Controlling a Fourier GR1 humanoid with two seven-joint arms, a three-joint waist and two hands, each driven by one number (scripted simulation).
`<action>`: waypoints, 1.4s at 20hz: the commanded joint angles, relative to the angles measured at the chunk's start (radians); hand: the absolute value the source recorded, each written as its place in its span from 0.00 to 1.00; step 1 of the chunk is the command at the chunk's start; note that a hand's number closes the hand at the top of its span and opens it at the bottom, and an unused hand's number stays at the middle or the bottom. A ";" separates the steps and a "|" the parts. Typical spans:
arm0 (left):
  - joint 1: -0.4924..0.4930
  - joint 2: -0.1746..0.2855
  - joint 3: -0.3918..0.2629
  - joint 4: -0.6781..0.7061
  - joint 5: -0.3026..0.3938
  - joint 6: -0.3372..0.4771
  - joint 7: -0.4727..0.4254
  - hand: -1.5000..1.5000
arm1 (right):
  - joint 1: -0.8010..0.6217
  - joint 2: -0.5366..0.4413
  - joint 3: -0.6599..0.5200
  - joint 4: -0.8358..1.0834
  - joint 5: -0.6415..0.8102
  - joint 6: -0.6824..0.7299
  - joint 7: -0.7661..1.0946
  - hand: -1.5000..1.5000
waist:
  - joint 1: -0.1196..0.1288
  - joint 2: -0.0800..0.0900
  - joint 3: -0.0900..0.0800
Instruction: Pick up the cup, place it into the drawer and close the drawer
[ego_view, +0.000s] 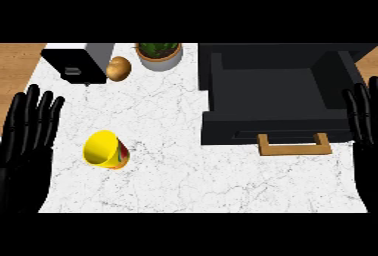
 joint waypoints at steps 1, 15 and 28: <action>-0.077 0.047 0.039 0.092 0.065 -0.060 0.019 0.00 | -0.004 -0.003 -0.018 0.055 -0.018 0.016 -0.011 0.00 | 0.015 -0.052 0.000; -0.078 0.143 0.156 0.273 0.467 -0.270 0.181 0.00 | -0.094 -0.032 0.019 0.174 -0.086 0.136 0.085 0.00 | 0.020 -0.054 0.000; -0.137 0.179 0.212 0.809 0.252 -0.406 -0.176 0.00 | -0.208 -0.054 -0.042 0.225 -0.107 0.159 0.089 0.00 | 0.015 -0.052 0.000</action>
